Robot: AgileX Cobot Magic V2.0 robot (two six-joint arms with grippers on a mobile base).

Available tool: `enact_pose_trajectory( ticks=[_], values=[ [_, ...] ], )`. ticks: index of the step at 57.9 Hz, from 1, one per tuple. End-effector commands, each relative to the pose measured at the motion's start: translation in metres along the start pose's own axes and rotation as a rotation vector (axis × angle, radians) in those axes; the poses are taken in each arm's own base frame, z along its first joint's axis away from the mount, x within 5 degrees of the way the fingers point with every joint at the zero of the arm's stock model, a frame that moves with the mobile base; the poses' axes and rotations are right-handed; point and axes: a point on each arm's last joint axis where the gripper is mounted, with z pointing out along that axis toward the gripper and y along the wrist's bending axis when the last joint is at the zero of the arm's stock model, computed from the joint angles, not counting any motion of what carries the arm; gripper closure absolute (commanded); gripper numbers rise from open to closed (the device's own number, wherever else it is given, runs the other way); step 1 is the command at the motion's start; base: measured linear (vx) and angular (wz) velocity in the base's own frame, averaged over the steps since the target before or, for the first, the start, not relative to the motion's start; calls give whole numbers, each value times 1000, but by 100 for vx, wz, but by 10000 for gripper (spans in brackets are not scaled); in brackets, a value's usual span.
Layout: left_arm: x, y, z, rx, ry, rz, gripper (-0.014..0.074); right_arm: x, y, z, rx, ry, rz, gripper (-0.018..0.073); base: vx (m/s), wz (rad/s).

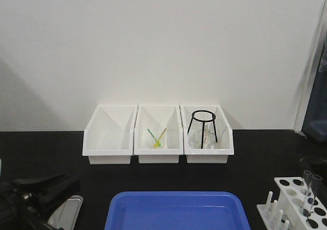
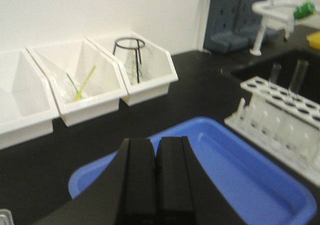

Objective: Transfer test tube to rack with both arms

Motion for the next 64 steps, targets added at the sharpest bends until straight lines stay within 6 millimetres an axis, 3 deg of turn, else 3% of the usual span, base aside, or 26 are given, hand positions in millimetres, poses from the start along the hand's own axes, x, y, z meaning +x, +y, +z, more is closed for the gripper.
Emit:
enact_pose_trajectory(
  ticks=[1,17,25,30,39,49,53,64],
  values=[
    [-22,0,-4,-25,-133,-2,602,-13,0,0,-18,-63,4,570,0,0],
    [-28,16,-9,-198,-216,-1,602,-13,0,0,-18,-63,4,570,0,0],
    [-22,11,-42,-219,-249,60,602,-13,0,0,-18,-63,4,570,0,0],
    [-7,12,-69,-256,-271,61,602,-13,0,0,-18,-63,4,570,0,0],
    [44,13,-111,-324,-318,43,602,-13,0,0,-18,-63,4,570,0,0],
    [106,13,-129,-347,-339,47,602,-13,0,0,-18,-63,4,570,0,0],
    [117,12,-132,-342,-334,47,602,-13,0,0,-18,-63,4,570,0,0],
    [122,8,-138,-332,-304,104,602,-13,0,0,-18,-63,4,570,0,0]
  ],
)
